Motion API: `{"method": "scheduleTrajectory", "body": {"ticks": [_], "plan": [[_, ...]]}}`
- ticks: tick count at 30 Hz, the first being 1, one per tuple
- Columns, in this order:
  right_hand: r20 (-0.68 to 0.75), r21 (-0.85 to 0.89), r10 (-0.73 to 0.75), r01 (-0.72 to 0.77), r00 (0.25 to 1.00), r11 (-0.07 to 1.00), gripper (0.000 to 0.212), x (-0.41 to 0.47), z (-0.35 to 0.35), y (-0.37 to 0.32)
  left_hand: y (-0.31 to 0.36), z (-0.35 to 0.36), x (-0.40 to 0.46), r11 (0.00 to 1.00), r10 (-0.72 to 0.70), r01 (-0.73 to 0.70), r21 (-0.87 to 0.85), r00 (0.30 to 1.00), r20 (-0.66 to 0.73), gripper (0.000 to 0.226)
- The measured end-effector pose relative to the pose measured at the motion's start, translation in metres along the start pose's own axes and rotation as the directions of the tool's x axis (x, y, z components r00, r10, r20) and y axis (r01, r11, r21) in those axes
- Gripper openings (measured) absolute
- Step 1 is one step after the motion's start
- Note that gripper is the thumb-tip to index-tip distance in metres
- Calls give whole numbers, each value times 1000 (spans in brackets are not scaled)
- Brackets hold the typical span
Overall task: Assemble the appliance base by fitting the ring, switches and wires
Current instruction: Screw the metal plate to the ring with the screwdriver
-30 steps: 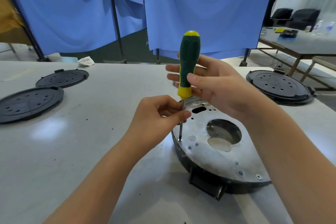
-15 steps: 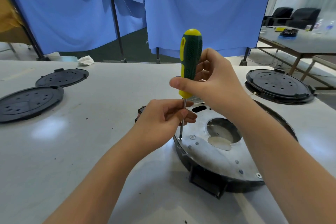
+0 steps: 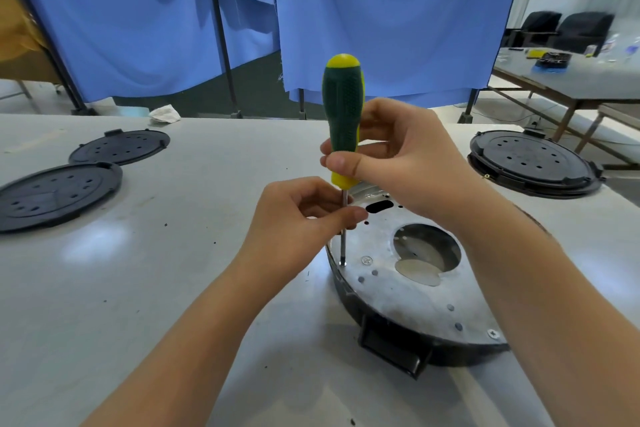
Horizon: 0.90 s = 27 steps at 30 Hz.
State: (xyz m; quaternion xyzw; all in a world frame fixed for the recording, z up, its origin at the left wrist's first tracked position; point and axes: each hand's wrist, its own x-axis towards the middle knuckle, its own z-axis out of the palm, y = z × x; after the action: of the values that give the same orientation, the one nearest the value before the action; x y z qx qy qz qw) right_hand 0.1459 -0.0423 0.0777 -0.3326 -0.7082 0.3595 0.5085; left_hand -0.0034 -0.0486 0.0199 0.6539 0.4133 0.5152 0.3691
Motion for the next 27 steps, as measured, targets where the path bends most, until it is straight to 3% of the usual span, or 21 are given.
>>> {"method": "scheduleTrajectory", "body": {"ticks": [8,10,19,23,25,27], "plan": [[-213,-290,-109,44,971,956,47,-1,9,3,-2,3,0,998,21,-18,-65,999,46,14],[-226,-260,-73,12,972,966,44,-1,10,4,-3,1,0,998,49,-47,-44,998,33,5],[-249,-108,-32,5,968,994,9,0,-5,-11,-18,-19,13,1000,9,-6,25,994,-113,37],[-141,-162,89,-112,986,980,11,0,-24,-25,-35,-27,20,931,-177,199,306,979,-98,27],[-27,-351,182,-180,983,919,8,-5,-31,-28,-46,-27,20,793,-247,196,577,969,9,12],[85,-521,260,-179,962,835,6,-10,-32,-28,-53,-25,17,678,-297,158,718,952,70,6]]}}
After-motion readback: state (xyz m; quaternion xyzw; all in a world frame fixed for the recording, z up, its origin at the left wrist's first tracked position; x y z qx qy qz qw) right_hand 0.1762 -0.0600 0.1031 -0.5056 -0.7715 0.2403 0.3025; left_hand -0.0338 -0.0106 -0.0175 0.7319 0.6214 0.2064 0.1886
